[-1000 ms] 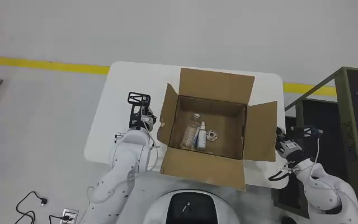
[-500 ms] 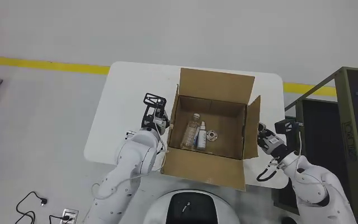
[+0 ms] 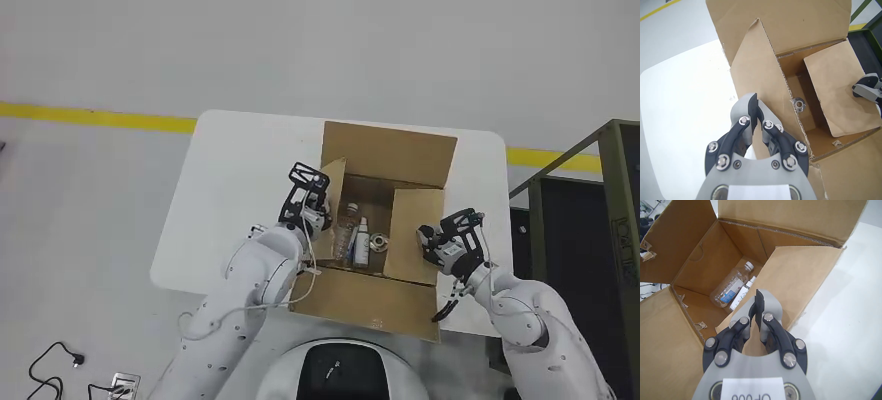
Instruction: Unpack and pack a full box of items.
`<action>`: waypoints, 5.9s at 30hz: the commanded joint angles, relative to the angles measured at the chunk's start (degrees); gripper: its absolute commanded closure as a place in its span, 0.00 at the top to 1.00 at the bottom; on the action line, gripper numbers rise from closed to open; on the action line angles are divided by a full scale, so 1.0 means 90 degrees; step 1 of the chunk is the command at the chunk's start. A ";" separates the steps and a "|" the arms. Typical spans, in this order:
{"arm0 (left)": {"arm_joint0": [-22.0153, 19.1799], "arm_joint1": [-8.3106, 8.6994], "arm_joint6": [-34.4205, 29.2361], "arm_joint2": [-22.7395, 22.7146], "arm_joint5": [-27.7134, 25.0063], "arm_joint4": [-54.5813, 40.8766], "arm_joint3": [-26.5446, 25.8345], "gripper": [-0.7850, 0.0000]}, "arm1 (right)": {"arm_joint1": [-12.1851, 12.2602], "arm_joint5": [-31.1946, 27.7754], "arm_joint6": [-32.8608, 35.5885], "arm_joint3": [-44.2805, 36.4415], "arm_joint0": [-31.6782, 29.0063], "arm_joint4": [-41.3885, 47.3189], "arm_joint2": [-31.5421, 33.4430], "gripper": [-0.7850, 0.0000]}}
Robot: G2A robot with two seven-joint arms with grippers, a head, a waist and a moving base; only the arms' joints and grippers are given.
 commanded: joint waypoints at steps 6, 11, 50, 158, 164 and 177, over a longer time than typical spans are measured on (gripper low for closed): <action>-0.0187 -0.0060 -0.0004 0.0179 -0.0198 -0.0290 0.0253 0.00 | 0.0045 0.0015 -0.0203 -0.0478 -0.0246 0.0582 0.0497 0.00; -0.0268 -0.0086 -0.0024 0.0237 -0.0238 -0.0373 0.0374 0.00 | 0.0098 -0.0076 -0.0229 -0.0920 -0.0451 0.0827 0.0986 0.00; -0.0462 -0.0109 -0.0647 0.0008 -0.0361 -0.0645 0.0228 1.00 | 0.0284 -0.0254 -0.0190 -0.0917 -0.1040 0.1824 0.2046 0.00; 0.2121 0.2165 0.4962 -0.0783 -0.4447 0.4057 -0.2103 1.00 | 0.0568 -0.0667 -0.0409 -0.0963 -0.1793 0.2459 0.2219 0.00; 0.1727 0.2099 0.4725 -0.0663 -0.4247 0.3809 -0.2066 1.00 | 0.0584 -0.0571 -0.0468 -0.0632 -0.1595 0.2460 0.2230 0.00; 0.0098 0.1686 0.3618 0.0457 -0.3290 0.3285 -0.1174 1.00 | 0.0589 -0.0319 -0.0649 -0.0389 -0.1638 0.2211 0.2202 0.25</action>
